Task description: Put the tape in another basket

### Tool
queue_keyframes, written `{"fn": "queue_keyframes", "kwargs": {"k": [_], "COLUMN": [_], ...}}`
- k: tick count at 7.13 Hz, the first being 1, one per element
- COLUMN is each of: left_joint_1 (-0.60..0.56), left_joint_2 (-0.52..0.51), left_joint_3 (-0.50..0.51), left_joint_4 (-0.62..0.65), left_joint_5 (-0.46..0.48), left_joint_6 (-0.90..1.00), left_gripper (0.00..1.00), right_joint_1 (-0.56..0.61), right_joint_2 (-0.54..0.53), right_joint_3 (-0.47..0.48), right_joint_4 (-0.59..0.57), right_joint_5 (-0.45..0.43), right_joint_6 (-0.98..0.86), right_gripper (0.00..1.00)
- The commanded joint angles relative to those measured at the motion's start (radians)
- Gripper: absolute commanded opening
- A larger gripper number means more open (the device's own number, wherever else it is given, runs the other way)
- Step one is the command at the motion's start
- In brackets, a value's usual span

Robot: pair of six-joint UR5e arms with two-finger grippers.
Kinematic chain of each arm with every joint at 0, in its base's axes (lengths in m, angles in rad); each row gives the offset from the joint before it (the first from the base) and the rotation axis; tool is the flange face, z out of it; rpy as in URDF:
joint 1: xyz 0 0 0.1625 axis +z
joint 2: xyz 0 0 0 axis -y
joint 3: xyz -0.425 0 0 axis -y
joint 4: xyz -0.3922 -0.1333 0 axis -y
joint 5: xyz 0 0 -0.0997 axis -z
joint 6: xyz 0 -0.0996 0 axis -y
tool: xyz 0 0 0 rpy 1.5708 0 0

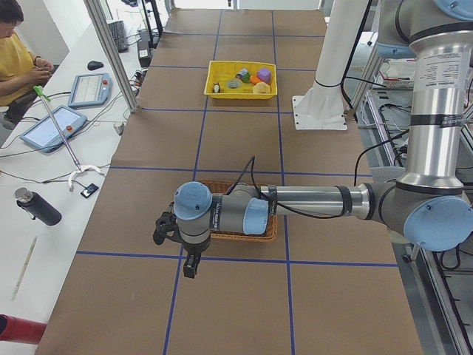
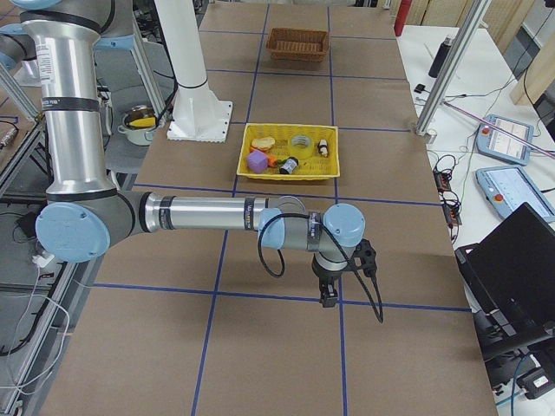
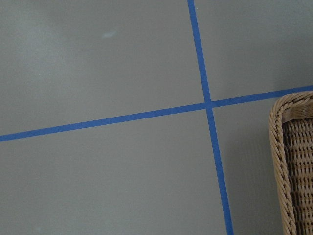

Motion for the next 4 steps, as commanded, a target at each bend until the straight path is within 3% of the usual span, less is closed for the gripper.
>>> {"fn": "queue_keyframes", "kwargs": {"k": [1, 4], "left_joint_1": [0.0, 0.0], "left_joint_2": [-0.007, -0.005], "left_joint_3": [-0.019, -0.055], "left_joint_4": [-0.002, -0.172], "left_joint_5": [-0.001, 0.002], "left_joint_6": [-0.003, -0.005], "left_gripper": [0.99, 0.99], "right_joint_1": [0.0, 0.0], "right_joint_2": [0.046, 0.08], "right_joint_3": [0.006, 0.116], "right_joint_4": [0.0, 0.002], "right_joint_5": [0.003, 0.003], "right_joint_6": [0.002, 0.003], "right_gripper": [1.0, 1.0]}}
